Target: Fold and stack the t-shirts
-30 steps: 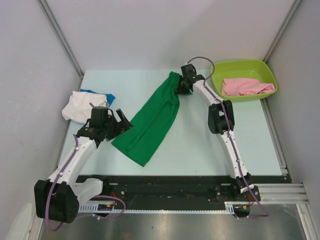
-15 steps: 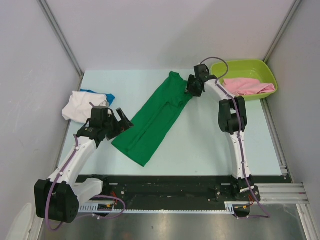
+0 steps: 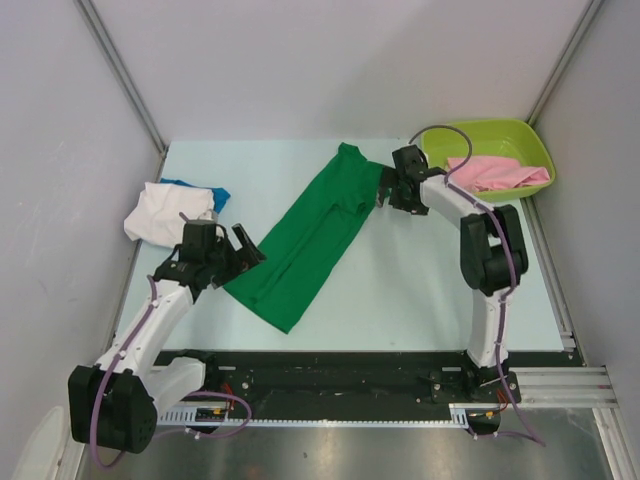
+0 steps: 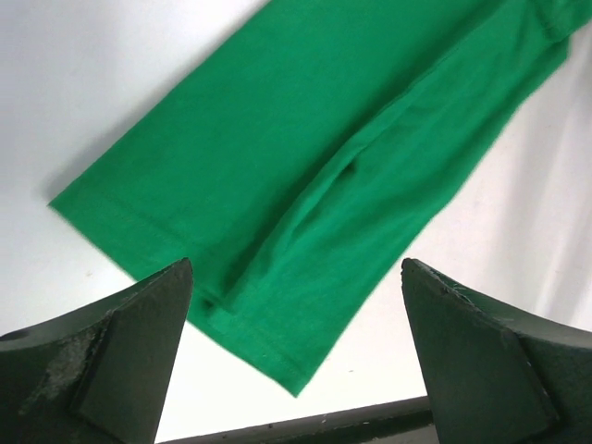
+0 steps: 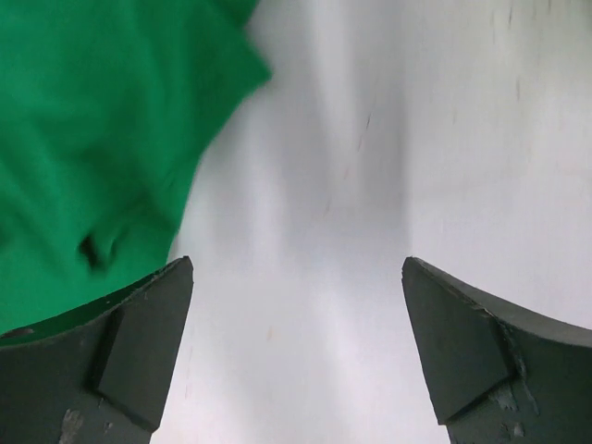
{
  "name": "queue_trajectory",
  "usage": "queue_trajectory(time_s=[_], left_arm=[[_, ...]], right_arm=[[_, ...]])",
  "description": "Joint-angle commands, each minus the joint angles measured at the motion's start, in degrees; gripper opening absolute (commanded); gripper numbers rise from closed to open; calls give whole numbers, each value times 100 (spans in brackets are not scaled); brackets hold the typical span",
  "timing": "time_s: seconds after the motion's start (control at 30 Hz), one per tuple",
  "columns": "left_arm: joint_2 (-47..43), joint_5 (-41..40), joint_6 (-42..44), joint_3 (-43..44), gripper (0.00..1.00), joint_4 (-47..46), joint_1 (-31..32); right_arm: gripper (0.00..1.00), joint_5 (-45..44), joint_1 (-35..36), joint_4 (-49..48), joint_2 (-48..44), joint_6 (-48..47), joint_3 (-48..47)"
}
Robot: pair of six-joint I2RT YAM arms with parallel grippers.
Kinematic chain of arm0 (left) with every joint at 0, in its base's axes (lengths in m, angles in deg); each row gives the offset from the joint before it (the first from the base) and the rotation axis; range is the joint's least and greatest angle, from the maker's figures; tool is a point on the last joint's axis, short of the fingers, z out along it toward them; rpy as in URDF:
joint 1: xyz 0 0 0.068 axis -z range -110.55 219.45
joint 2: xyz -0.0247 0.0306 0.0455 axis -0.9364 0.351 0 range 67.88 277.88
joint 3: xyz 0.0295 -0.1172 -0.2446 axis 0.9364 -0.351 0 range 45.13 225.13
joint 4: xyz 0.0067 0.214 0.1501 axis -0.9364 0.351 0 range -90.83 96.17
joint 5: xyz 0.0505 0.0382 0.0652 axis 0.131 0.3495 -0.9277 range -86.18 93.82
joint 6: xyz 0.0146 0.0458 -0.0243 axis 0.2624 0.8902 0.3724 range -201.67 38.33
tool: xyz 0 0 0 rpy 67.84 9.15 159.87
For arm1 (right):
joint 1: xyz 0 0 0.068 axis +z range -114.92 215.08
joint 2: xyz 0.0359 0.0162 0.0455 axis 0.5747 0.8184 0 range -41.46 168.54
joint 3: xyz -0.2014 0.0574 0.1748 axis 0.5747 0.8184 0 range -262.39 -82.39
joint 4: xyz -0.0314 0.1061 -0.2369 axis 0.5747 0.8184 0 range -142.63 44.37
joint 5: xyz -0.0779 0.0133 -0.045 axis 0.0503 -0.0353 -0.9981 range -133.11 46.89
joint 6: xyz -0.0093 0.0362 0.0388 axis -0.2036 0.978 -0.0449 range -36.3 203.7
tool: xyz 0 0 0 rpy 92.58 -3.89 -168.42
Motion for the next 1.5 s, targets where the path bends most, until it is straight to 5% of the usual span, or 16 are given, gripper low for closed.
queue_trajectory(time_s=[0.0, 0.3, 0.43, 0.87, 1.07, 1.47], left_arm=[[-168, -687, -93, -408, 99, 32, -12], [658, -2042, -296, -233, 99, 58, -29], [738, -2174, -366, -136, 98, 269, -21], [-493, -1796, -278, 31, 100, 673, -56], [-739, -1559, -295, -109, 100, 612, -47], [-853, -1480, -199, -180, 100, 664, -64]], right_arm=[[100, -223, 488, -457, -1629, -30, 1133], [100, -654, 2272, 201, -2921, -162, 1943], [100, -399, 2914, 359, -3081, 669, 2276], [100, -794, 4927, -2364, -3995, 3870, 5106], [100, -1287, 5455, -3214, -3846, 4917, 5512], [96, -285, 5429, -5703, -2124, 5525, 5574]])
